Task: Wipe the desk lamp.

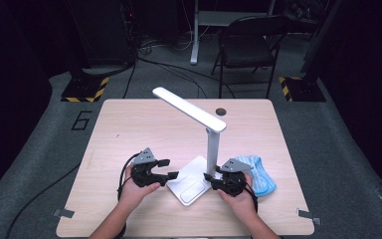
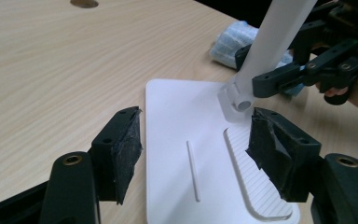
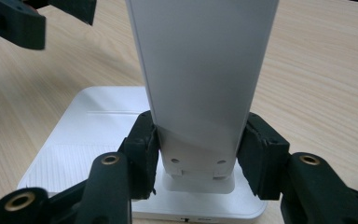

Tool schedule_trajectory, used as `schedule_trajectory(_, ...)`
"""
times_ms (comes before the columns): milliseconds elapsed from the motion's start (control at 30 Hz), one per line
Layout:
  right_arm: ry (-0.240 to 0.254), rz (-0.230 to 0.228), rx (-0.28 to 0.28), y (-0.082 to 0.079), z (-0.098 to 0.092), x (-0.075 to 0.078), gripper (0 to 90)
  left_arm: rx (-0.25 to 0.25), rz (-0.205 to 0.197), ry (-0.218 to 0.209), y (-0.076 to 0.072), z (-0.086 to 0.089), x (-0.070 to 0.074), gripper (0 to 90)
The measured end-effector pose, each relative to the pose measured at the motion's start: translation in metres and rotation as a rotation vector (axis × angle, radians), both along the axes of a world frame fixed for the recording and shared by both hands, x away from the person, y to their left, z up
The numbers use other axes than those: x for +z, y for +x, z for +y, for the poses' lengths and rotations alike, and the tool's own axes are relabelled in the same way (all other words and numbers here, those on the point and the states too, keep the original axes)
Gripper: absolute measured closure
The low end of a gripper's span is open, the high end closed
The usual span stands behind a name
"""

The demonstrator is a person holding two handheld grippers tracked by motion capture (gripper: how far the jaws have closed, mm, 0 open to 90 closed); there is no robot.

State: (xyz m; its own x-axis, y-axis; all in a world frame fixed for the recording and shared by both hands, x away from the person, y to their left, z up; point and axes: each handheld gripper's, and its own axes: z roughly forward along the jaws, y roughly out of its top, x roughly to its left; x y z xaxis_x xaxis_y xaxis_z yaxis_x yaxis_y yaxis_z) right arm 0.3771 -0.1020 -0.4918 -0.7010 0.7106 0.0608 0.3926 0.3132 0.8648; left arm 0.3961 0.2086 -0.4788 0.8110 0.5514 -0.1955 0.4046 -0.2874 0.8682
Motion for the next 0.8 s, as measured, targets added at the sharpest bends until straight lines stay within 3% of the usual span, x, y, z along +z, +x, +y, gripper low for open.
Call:
schedule_trajectory(200, 0.004, 0.001, 0.022, 0.002, 0.005, -0.001, 51.2, -0.002, 0.020, 0.101, 0.005, -0.006, -0.021, 28.6)
schedule_trajectory(400, 0.022, 0.002, 0.029, 0.004, 0.006, -0.002, 50.4, 0.000, 0.053, 0.106, 0.006, -0.017, -0.034, 27.7)
schedule_trajectory(600, 0.014, -0.028, -0.002, -0.008, 0.000, -0.002, 48.8, 0.000, 0.043, 0.111, 0.006, -0.021, -0.038, 21.7)
schedule_trajectory(800, 0.043, 0.019, -0.010, -0.020, -0.007, -0.004, 53.0, -0.004, 0.056, 0.111, 0.004, -0.021, -0.042, 21.5)
